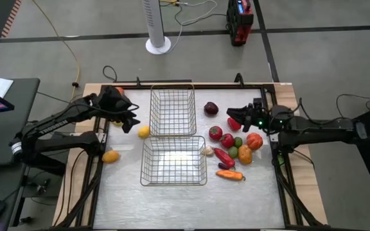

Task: Sort produce into baskets
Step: Put the right yellow lemon into the top wire basket

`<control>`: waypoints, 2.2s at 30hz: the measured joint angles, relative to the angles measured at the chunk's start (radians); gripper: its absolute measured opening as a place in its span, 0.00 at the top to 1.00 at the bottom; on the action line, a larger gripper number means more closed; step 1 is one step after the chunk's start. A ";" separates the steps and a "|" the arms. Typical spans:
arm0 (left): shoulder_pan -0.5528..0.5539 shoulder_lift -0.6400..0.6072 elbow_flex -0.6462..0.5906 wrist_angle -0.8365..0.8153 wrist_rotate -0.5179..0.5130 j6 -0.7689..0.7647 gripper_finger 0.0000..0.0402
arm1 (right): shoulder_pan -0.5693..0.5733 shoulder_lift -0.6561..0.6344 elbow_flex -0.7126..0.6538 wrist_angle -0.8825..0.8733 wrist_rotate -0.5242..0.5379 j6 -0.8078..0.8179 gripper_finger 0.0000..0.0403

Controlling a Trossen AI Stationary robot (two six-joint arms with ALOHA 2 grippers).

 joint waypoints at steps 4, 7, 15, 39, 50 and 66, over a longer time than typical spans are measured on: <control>0.000 0.001 0.007 0.001 0.007 -0.053 0.47 | -0.010 -0.004 0.054 -0.093 -0.014 -0.021 0.60; 0.000 0.009 0.007 -0.002 0.015 -0.073 0.47 | -0.016 -0.003 0.100 -0.189 -0.024 -0.035 0.60; -0.011 0.067 0.008 -0.006 0.049 -0.080 0.47 | -0.027 -0.002 0.194 -0.391 -0.079 -0.102 0.60; -0.077 0.372 -0.048 0.021 -0.043 0.255 0.29 | -0.005 -0.003 0.234 -0.410 -0.182 -0.154 0.60; -0.133 0.480 -0.056 0.091 -0.135 0.199 0.31 | 0.012 0.031 0.234 -0.409 -0.181 -0.149 0.60; -0.137 0.556 -0.054 0.075 -0.095 0.210 0.42 | 0.012 0.031 0.234 -0.402 -0.180 -0.142 0.60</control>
